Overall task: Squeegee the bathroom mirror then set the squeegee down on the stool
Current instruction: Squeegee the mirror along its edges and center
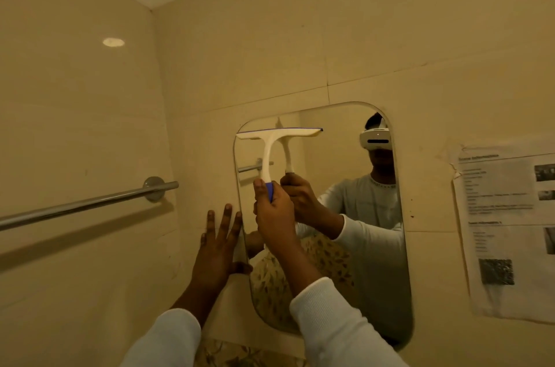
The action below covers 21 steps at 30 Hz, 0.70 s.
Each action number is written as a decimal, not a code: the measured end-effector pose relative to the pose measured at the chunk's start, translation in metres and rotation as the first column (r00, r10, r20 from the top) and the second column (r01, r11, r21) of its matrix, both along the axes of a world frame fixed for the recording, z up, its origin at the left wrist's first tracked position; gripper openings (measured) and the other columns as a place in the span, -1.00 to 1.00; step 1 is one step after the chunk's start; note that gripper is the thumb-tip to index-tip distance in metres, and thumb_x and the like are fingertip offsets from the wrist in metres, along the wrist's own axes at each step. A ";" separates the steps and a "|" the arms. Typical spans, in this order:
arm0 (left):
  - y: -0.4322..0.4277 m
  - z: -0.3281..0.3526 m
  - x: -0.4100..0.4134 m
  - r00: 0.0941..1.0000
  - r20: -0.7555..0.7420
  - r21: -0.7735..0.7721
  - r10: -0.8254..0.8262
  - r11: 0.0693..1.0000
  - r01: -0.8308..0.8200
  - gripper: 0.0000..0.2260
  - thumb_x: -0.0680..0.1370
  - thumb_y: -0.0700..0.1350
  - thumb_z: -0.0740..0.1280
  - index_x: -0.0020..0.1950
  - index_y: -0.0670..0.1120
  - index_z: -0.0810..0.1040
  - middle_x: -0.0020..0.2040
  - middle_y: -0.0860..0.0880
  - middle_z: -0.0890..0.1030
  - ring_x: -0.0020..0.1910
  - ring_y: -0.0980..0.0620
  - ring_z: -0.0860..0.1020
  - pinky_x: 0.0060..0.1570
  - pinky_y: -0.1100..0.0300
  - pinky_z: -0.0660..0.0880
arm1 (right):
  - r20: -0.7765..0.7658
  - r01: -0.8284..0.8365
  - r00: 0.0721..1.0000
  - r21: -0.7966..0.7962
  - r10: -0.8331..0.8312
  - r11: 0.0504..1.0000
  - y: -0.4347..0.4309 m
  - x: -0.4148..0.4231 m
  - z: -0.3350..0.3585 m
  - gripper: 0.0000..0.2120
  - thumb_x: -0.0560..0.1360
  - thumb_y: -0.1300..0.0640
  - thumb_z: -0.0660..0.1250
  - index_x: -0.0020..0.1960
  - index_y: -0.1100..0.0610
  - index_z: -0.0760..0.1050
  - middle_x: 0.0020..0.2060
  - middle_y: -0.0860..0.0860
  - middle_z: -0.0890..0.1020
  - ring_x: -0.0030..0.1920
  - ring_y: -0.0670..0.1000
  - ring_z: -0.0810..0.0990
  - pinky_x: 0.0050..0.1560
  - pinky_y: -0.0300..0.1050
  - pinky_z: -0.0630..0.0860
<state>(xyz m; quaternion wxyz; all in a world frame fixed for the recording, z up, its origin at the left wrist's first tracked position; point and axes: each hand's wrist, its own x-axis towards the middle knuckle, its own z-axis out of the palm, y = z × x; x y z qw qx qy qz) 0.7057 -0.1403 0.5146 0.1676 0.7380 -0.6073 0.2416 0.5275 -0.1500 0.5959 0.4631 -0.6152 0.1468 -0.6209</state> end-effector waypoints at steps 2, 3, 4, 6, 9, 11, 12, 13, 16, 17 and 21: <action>0.000 0.000 0.001 1.000 0.004 -0.012 -0.006 1.000 0.006 0.28 0.26 0.44 0.48 0.62 0.05 -0.34 0.61 -0.04 -0.43 0.55 -0.26 -0.44 0.44 -0.43 0.08 | -0.043 0.063 0.997 0.005 -0.063 0.998 -0.001 0.006 -0.013 -0.78 0.68 -0.14 0.31 -0.06 -0.05 0.49 -0.33 -0.08 0.55 -0.33 -0.11 0.53 -0.21 -0.17 0.53; 0.000 0.000 0.001 1.000 0.011 -0.017 -0.011 1.000 0.012 0.27 0.27 0.43 0.48 0.63 0.04 -0.31 0.62 -0.05 -0.42 0.56 -0.26 -0.43 0.44 -0.43 0.09 | -0.043 0.079 0.996 0.015 -0.079 0.997 -0.001 0.009 -0.021 -0.78 0.68 -0.14 0.32 -0.07 -0.06 0.49 -0.34 -0.09 0.56 -0.34 -0.15 0.54 -0.20 -0.22 0.53; 0.000 -0.001 0.001 1.000 0.015 -0.025 -0.021 0.999 0.021 0.26 0.27 0.42 0.49 0.64 0.02 -0.28 0.62 -0.05 -0.40 0.57 -0.27 -0.41 0.45 -0.44 0.12 | -0.038 0.082 0.996 0.031 -0.081 0.996 0.000 0.011 -0.031 -0.79 0.68 -0.13 0.33 -0.08 -0.06 0.50 -0.36 -0.12 0.58 -0.35 -0.19 0.55 -0.22 -0.28 0.52; 0.000 -0.003 0.003 0.998 0.019 -0.043 -0.055 0.998 0.056 0.24 0.29 0.41 0.49 0.65 -0.01 -0.24 0.64 -0.07 -0.35 0.58 -0.29 -0.36 0.45 -0.46 0.16 | -0.018 0.053 0.998 0.069 -0.052 0.996 0.003 0.012 -0.053 -0.80 0.67 -0.10 0.34 -0.08 -0.03 0.52 -0.40 -0.19 0.60 -0.38 -0.22 0.56 -0.28 -0.36 0.49; 0.000 -0.006 0.005 0.996 0.039 -0.049 -0.086 0.995 0.088 0.21 0.32 0.43 0.44 0.65 -0.01 -0.24 0.66 -0.11 -0.28 0.59 -0.31 -0.33 0.40 -0.47 0.25 | 0.002 0.026 1.000 0.086 -0.026 0.996 0.009 0.008 -0.081 -0.79 0.68 -0.04 0.35 -0.08 0.02 0.54 -0.40 -0.17 0.59 -0.39 -0.19 0.55 -0.32 -0.33 0.52; 0.000 -0.006 0.007 0.996 0.038 -0.045 -0.084 0.995 0.086 0.18 0.32 0.49 0.35 0.66 -0.03 -0.22 0.66 -0.11 -0.29 0.59 -0.30 -0.35 0.39 -0.47 0.26 | 0.001 0.008 1.000 0.089 -0.009 0.996 0.012 0.004 -0.098 -0.81 0.69 0.01 0.34 -0.06 0.05 0.55 -0.40 -0.15 0.60 -0.40 -0.20 0.56 -0.33 -0.34 0.52; -0.001 -0.005 0.007 0.996 0.031 -0.044 -0.079 0.996 0.081 0.18 0.32 0.52 0.31 0.66 -0.03 -0.22 0.65 -0.10 -0.31 0.58 -0.28 -0.37 0.41 -0.46 0.24 | -0.004 -0.005 1.000 0.093 0.005 0.996 0.014 0.002 -0.105 -0.83 0.69 0.02 0.34 -0.04 0.07 0.55 -0.41 -0.16 0.60 -0.40 -0.21 0.56 -0.34 -0.35 0.50; -0.003 -0.004 0.008 0.997 0.023 -0.036 -0.073 0.997 0.074 0.18 0.31 0.55 0.29 0.65 -0.02 -0.24 0.64 -0.09 -0.35 0.57 -0.27 -0.40 0.42 -0.46 0.22 | -0.013 -0.014 1.000 0.099 0.015 0.995 0.015 0.000 -0.112 -0.84 0.69 0.02 0.33 -0.03 0.07 0.55 -0.41 -0.17 0.59 -0.41 -0.22 0.55 -0.34 -0.36 0.49; -0.005 -0.002 0.007 0.999 0.028 -0.011 -0.043 0.999 0.044 0.23 0.30 0.54 0.33 0.62 0.02 -0.35 0.61 -0.05 -0.44 0.55 -0.26 -0.45 0.41 -0.45 0.25 | -0.046 -0.006 0.999 0.107 0.011 0.994 0.015 -0.006 -0.125 -0.83 0.70 0.04 0.33 -0.06 0.05 0.55 -0.43 -0.14 0.57 -0.43 -0.20 0.50 -0.33 -0.33 0.44; -0.005 -0.001 0.006 0.999 0.029 -0.004 -0.033 0.999 0.033 0.25 0.29 0.51 0.37 0.61 0.03 -0.38 0.60 -0.04 -0.46 0.55 -0.26 -0.45 0.41 -0.45 0.26 | -0.058 0.008 0.998 0.107 -0.002 0.994 0.015 -0.007 -0.129 -0.81 0.70 0.04 0.34 -0.08 0.05 0.54 -0.43 -0.12 0.55 -0.42 -0.18 0.48 -0.32 -0.30 0.43; -0.004 0.001 0.001 1.000 0.031 0.012 -0.002 1.000 0.002 0.30 0.27 0.41 0.50 0.61 0.02 -0.37 0.59 -0.04 -0.48 0.54 -0.28 -0.45 0.43 -0.44 0.23 | -0.077 0.007 0.997 0.150 0.004 0.989 0.017 -0.013 -0.148 -0.79 0.69 0.03 0.35 -0.11 0.05 0.54 -0.43 -0.08 0.50 -0.41 -0.16 0.44 -0.32 -0.24 0.41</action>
